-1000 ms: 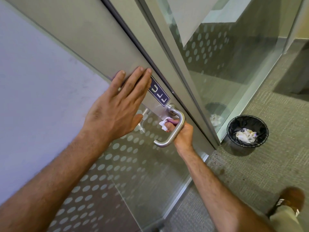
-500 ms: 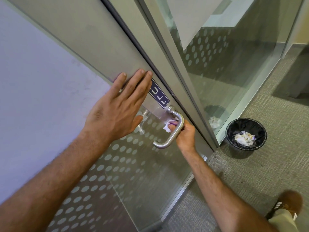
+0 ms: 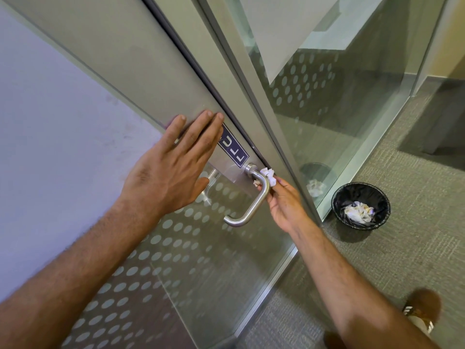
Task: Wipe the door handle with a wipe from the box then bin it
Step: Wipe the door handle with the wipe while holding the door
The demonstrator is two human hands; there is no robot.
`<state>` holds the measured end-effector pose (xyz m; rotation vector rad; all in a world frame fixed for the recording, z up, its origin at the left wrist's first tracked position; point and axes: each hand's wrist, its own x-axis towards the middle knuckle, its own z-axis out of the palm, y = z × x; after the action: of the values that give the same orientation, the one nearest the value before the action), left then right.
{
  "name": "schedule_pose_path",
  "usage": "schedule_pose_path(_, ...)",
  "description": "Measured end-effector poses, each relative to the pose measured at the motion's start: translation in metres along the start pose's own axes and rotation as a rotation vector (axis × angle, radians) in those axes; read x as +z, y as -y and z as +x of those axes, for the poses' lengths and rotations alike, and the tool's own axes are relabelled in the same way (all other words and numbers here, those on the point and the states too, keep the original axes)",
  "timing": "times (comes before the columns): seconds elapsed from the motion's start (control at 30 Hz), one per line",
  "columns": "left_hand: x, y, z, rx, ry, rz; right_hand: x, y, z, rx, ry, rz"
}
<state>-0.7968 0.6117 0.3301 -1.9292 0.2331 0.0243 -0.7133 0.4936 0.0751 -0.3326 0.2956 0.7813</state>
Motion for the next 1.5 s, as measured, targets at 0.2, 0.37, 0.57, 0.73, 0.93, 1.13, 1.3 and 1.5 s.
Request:
schedule_pose_path(0.2,-0.002,0.0,0.001,0.001,0.004,-0.014,-0.012,0.002,-0.027,-0.021,-0.104,0.024)
schedule_pose_path(0.37,-0.004,0.0,0.0,0.001,0.009,0.003,-0.014,-0.038,-0.063,0.081,-0.136,-0.018)
schedule_pose_path(0.57,-0.003,-0.001,-0.001,0.001,0.018,-0.001,0.003,-0.086,-0.083,0.237,-0.078,-0.009)
schedule_pose_path(0.73,-0.001,-0.001,-0.001,0.003,-0.012,-0.006,0.043,-0.105,-0.095,0.326,0.07,-0.162)
schedule_pose_path(0.93,0.001,0.0,0.0,-0.025,-0.034,-0.014,0.068,-0.038,-0.096,-0.221,0.102,-0.571)
schedule_pose_path(1.13,-0.001,0.0,-0.002,-0.04,-0.029,-0.004,0.112,0.002,-0.053,-0.828,0.054,-1.138)
schedule_pose_path(1.3,0.0,0.0,-0.001,-0.037,-0.036,0.0,0.105,-0.015,-0.041,-1.011,0.066,-1.403)
schedule_pose_path(1.5,0.003,-0.002,-0.003,-0.024,-0.045,0.009,0.092,-0.009,-0.044,-0.908,0.142,-1.696)
